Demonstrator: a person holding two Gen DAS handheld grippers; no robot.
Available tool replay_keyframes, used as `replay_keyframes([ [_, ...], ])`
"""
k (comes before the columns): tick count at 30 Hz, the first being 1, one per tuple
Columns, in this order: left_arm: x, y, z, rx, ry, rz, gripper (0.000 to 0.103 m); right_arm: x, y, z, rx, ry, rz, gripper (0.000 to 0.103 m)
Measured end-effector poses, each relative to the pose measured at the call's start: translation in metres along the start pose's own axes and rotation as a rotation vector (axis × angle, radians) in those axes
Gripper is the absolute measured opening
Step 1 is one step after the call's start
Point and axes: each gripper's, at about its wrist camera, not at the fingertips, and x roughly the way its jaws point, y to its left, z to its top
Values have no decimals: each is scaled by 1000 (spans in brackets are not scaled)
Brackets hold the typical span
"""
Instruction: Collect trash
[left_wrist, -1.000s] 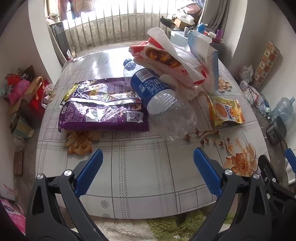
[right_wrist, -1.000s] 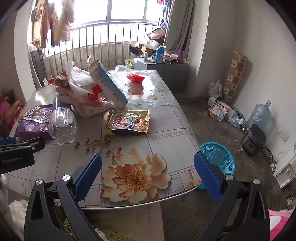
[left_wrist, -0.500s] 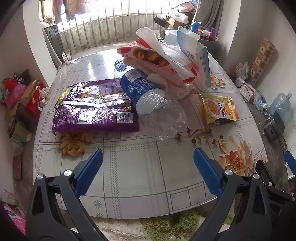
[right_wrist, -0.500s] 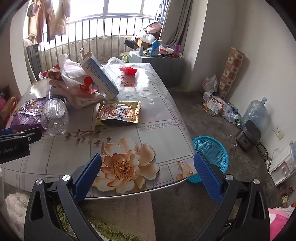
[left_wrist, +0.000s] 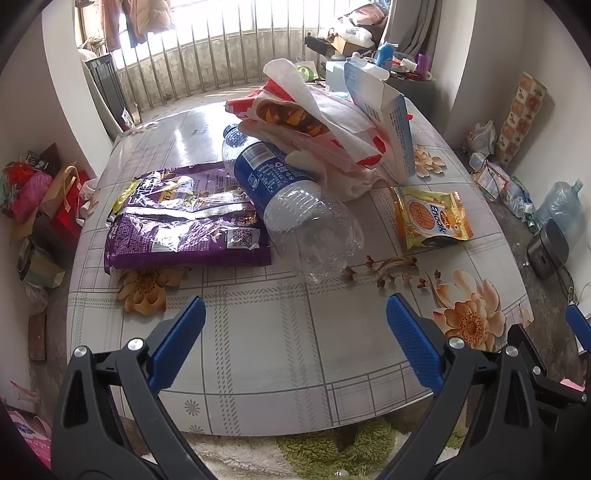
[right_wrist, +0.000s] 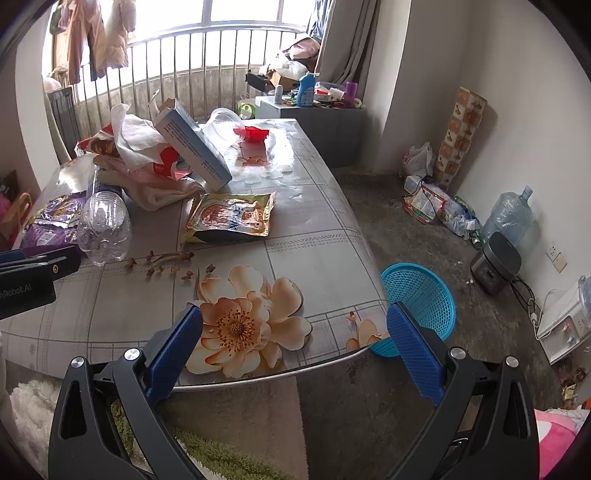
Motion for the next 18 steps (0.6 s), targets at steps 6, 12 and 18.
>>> replay_keyframes([
  [6, -1, 0, 0, 5, -3, -1, 94, 1, -1, 0, 5, 9, 1, 97],
  [12, -2, -3, 0, 7, -3, 2, 94, 1, 0, 0, 5, 10, 2, 97],
  [18, -2, -2, 0, 7, -1, 3, 94, 1, 0, 0, 6, 12, 2, 97],
])
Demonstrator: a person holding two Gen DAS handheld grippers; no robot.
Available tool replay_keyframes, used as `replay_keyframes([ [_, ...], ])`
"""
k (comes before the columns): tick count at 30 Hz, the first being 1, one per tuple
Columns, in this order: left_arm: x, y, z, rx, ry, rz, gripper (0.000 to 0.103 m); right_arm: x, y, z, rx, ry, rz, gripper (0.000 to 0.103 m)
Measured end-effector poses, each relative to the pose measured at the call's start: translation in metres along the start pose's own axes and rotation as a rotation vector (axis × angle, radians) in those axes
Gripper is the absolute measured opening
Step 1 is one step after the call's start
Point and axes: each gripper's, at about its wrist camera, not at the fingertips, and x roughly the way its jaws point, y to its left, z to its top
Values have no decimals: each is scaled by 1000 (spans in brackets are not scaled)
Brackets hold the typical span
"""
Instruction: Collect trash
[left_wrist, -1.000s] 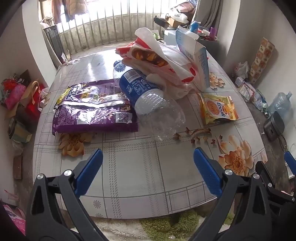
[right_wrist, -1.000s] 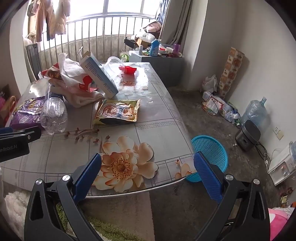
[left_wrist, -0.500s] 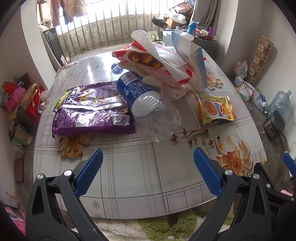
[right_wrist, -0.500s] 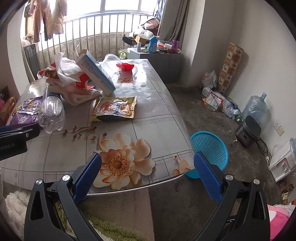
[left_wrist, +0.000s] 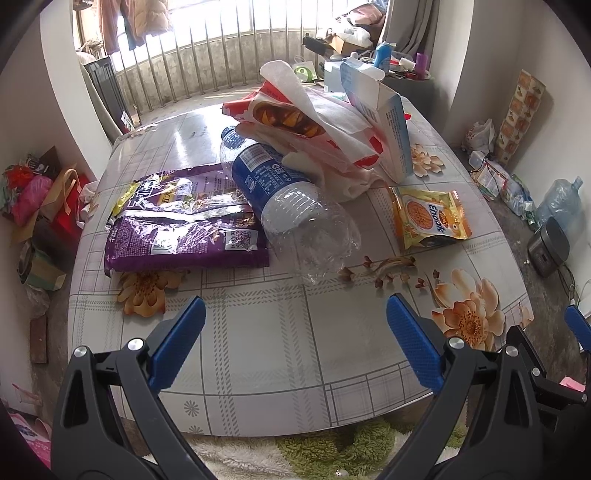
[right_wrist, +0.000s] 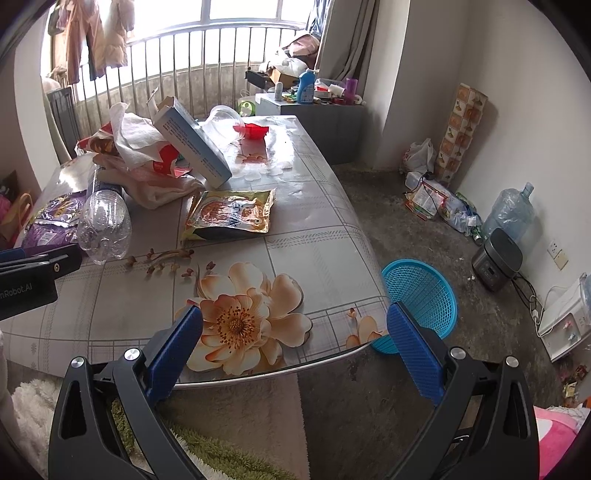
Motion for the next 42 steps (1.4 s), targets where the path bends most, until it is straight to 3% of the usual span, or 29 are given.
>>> replay_keyframes([
  [32, 2, 3, -1, 0, 4, -2, 94, 0, -2, -1, 8, 10, -6, 97],
  [42, 9, 18, 3, -18, -7, -26, 94, 1, -4, 15, 33, -6, -27, 97],
])
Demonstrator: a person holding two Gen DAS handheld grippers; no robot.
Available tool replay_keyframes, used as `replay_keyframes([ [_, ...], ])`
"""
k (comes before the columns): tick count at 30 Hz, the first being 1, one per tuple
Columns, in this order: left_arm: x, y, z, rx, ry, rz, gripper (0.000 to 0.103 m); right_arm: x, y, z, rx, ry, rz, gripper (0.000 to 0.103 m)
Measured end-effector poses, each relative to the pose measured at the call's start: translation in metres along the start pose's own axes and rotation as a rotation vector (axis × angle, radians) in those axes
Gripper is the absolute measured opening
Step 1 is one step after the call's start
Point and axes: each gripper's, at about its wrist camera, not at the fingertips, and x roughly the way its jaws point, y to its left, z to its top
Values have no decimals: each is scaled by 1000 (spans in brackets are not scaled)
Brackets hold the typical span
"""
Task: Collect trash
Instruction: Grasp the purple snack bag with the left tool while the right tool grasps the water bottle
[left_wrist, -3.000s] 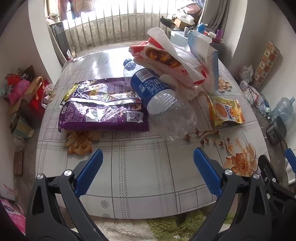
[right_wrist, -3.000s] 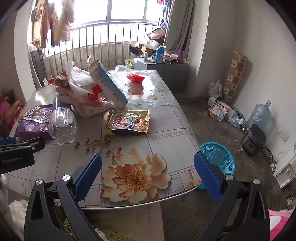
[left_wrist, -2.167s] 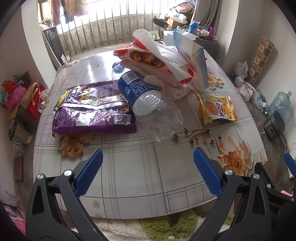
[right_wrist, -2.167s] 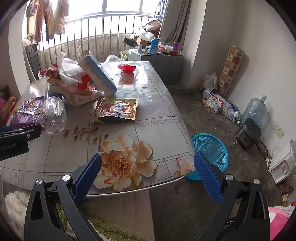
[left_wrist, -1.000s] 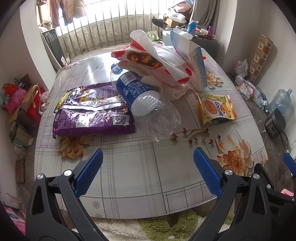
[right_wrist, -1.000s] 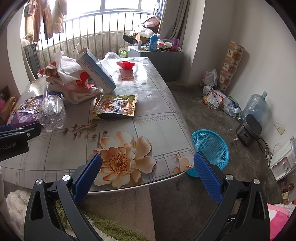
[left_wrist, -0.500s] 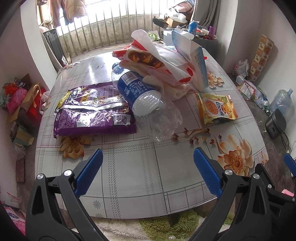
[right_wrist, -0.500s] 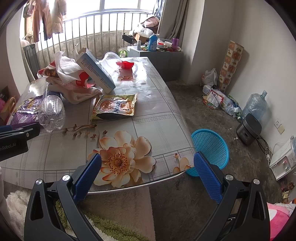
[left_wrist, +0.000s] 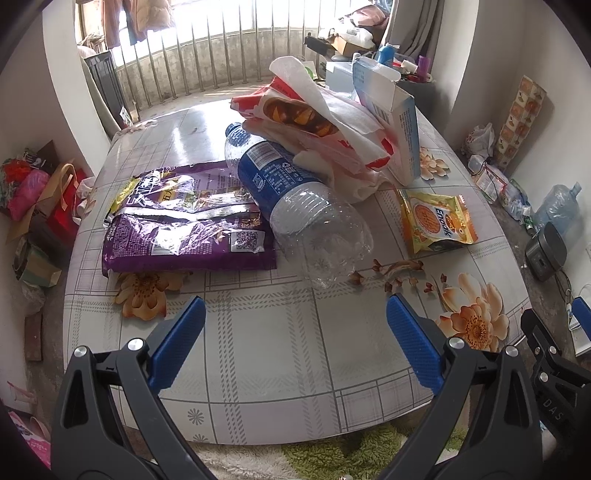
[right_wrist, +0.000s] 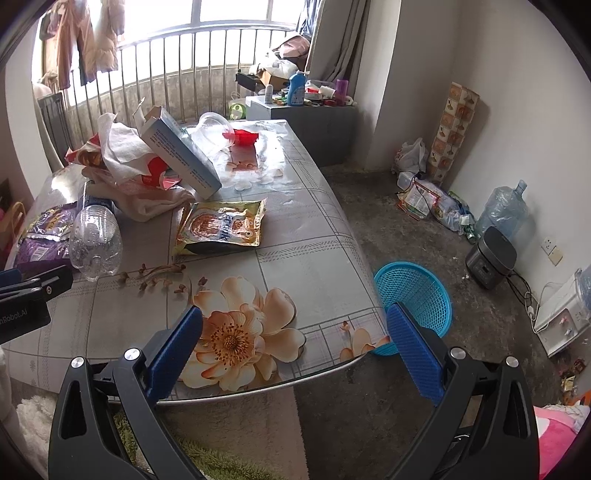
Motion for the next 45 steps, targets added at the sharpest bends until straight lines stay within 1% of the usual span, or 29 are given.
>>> replay_keyframes([
  [2, 1, 9, 4, -4, -17, -2, 94, 3, 2, 6, 14, -8, 5, 97],
  [5, 3, 27, 11, -5, -42, -6, 94, 12, 6, 18, 42, -3, 51, 97],
  [10, 14, 62, 21, -56, -65, -19, 94, 32, 15, 38, 143, 54, 203, 97],
  [12, 19, 75, 25, -67, -76, -40, 94, 35, 22, 45, 156, 55, 256, 94],
  [15, 26, 94, 28, -79, -100, -72, 94, 36, 41, 53, 124, 58, 338, 91],
  [18, 27, 122, 32, -97, -128, -90, 94, 36, 68, 60, 51, 58, 425, 89],
  [22, 29, 172, 43, -146, -173, -46, 94, 39, 111, 71, -63, 76, 528, 88],
  [24, 40, 202, 53, -198, -144, -35, 94, 44, 131, 77, -114, 89, 558, 88],
  [25, 48, 217, 57, -240, -120, -50, 94, 47, 140, 79, -134, 100, 565, 88],
  [26, 57, 232, 61, -285, -93, -81, 94, 50, 148, 82, -150, 109, 577, 88],
  [28, 80, 256, 66, -361, -14, -149, 94, 56, 161, 84, -175, 130, 592, 87],
  [29, 90, 264, 66, -389, 16, -198, 94, 60, 167, 86, -187, 143, 595, 85],
  [30, 99, 270, 66, -415, 44, -238, 87, 63, 173, 87, -201, 153, 601, 82],
  [32, 115, 275, 64, -452, 94, -319, 72, 74, 182, 88, -226, 181, 594, 79],
  [34, 117, 275, 63, -458, 82, -352, 71, 81, 186, 88, -236, 209, 599, 76],
  [36, 124, 274, 61, -468, 97, -406, 64, 86, 187, 87, -239, 222, 591, 75],
  [38, 126, 270, 58, -474, 97, -431, 62, 91, 188, 87, -244, 233, 588, 74],
  [39, 126, 268, 57, -462, 97, -427, 62, 94, 190, 86, -247, 238, 586, 72],
  [41, 126, 260, 59, -425, 94, -392, 61, 99, 192, 85, -256, 253, 586, 67],
  [42, 126, 252, 61, -398, 93, -364, 59, 102, 193, 83, -262, 263, 589, 64],
  [43, 126, 246, 62, -367, 94, -333, 58, 103, 194, 82, -267, 266, 594, 64],
  [45, 125, 232, 64, -301, 95, -261, 53, 102, 198, 81, -287, 252, 589, 64],
])
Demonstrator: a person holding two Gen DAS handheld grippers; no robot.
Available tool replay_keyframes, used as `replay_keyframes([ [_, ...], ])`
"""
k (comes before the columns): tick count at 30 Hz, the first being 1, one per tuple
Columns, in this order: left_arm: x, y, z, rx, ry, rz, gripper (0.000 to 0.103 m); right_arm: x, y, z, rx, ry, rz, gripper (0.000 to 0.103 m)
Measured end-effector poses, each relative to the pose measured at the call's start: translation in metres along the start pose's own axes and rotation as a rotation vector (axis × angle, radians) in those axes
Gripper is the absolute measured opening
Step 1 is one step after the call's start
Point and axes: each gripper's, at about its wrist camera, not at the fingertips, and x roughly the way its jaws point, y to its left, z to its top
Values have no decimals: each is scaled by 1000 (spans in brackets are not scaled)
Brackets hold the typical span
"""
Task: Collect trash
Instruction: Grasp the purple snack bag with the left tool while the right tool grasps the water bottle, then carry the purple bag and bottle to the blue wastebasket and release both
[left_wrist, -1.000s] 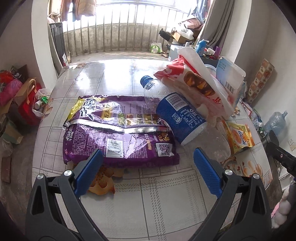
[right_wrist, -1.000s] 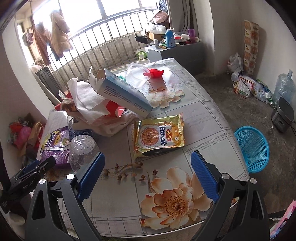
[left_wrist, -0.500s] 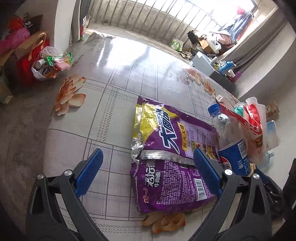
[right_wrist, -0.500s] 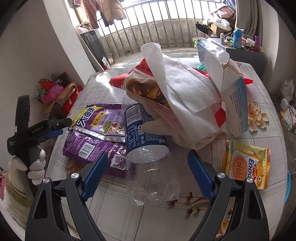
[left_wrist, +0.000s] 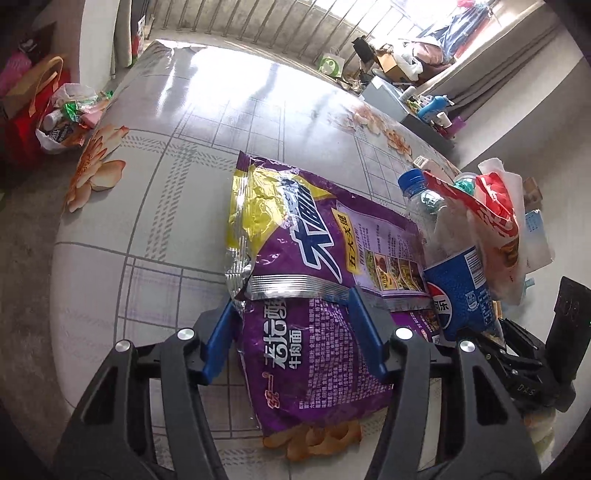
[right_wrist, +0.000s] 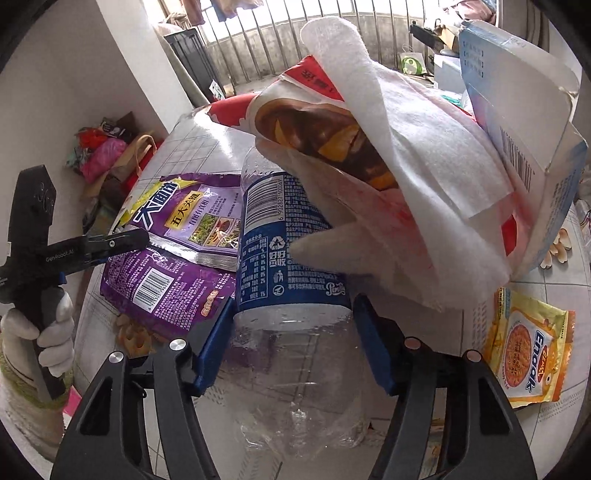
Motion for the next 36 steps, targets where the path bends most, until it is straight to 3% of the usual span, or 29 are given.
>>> replay_keyframes([
  [5, -1, -12, -9, 34, -3, 49, 37, -3, 10, -4, -45, -4, 4, 63],
  [11, -23, 5, -20, -72, 32, -82, 14, -21, 20, -18, -65, -11, 104, 62],
  [17, -87, -2, -25, -77, -67, -135, 10, -42, 37, -32, -40, -22, 308, 62],
  [22, -146, -32, -16, -21, -167, -212, 8, -79, 42, -30, -39, -114, 419, 62],
  [29, -195, -136, 4, 236, -273, -339, 8, -143, 7, -31, 63, -320, 466, 62],
  [33, -186, -219, 11, 405, -261, -441, 8, -182, -45, -52, 193, -446, 409, 62],
  [36, -164, -287, 11, 518, -207, -525, 8, -208, -92, -77, 312, -530, 323, 62],
])
